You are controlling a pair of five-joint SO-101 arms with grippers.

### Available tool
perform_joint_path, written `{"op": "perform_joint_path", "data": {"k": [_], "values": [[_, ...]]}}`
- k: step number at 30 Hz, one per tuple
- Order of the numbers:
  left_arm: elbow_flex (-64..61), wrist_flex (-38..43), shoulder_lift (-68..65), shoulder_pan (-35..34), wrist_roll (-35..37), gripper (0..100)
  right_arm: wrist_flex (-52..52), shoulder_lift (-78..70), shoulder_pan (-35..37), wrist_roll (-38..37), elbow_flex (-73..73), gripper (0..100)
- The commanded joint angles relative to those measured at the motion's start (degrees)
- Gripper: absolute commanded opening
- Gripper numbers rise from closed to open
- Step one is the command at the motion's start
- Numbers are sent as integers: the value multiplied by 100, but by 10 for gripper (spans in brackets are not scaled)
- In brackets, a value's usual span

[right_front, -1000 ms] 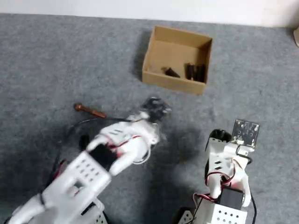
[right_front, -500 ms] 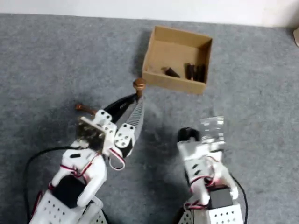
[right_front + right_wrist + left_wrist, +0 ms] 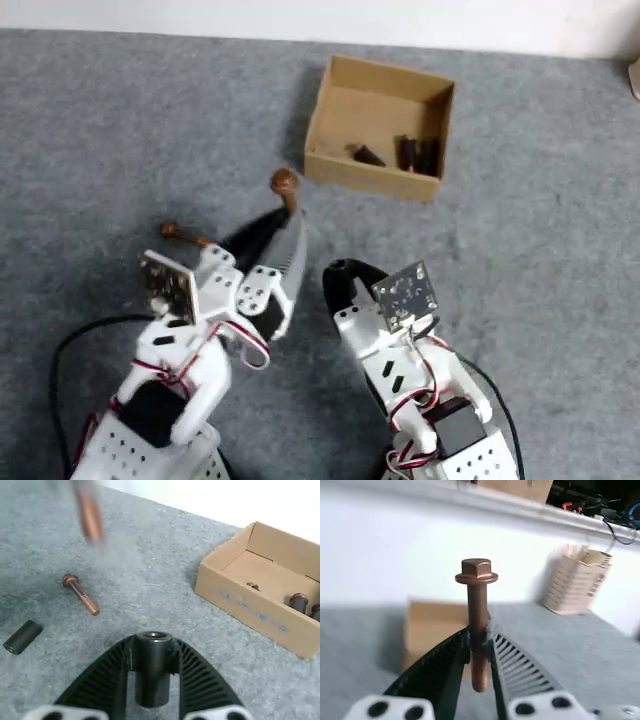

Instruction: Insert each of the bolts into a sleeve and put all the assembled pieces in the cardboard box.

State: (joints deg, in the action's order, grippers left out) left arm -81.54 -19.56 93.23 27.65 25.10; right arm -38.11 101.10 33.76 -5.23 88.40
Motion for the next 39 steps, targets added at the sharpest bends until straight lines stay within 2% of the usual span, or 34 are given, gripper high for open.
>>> {"op": "perform_joint_path", "data": {"k": [1, 7, 16, 19, 23, 32, 39], "values": [[-198, 422, 75, 295, 571, 10, 215, 48, 75, -79, -180, 3], [-681, 1073, 75, 391, 589, 10, 215, 48, 57, -79, -180, 3], [-725, 1099, 75, 400, 615, 10, -40, 426, 40, -220, -31, 3], [-664, 774, 75, 435, 633, 10, -40, 426, 66, -580, -31, 3], [-330, 167, 84, 637, 633, 10, -40, 426, 75, -615, -40, 3], [-321, 123, 75, 585, 633, 10, -48, 426, 84, -642, -40, 3], [-321, 747, 66, -4, 1732, 10, -312, 426, 409, -651, -48, 3]]}}
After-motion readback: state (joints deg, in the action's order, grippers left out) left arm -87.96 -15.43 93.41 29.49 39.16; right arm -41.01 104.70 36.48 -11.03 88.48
